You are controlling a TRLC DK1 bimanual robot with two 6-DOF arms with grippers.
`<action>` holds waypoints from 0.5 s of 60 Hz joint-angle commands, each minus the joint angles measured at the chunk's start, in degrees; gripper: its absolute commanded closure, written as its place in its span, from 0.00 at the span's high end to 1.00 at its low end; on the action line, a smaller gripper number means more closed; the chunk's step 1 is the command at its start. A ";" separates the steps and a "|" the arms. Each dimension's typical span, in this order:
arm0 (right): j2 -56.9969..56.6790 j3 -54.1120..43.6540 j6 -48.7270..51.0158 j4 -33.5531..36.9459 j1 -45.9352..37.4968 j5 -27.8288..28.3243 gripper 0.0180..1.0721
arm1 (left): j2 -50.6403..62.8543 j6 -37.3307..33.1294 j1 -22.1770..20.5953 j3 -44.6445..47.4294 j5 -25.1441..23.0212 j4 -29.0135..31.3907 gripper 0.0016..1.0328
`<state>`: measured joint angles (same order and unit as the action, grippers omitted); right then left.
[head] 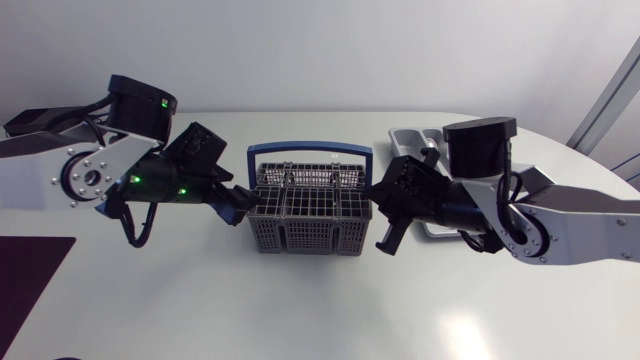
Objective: Unload the cutlery basket into the drawer organizer.
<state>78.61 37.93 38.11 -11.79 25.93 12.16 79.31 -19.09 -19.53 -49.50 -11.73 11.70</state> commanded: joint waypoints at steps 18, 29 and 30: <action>2.16 -1.63 -0.40 -1.04 0.35 0.23 0.05 | 6.82 1.07 -0.42 1.86 2.50 -3.09 0.95; -2.50 -0.84 -0.58 0.81 0.26 0.23 0.05 | -2.05 1.16 0.11 1.07 2.50 0.16 0.95; -3.02 -0.76 -0.58 1.24 0.26 0.23 0.05 | -3.11 1.16 0.19 0.98 2.50 0.60 0.95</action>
<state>78.46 37.39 38.11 -11.64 25.93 12.16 81.43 -18.83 -19.62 -49.43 -9.72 11.11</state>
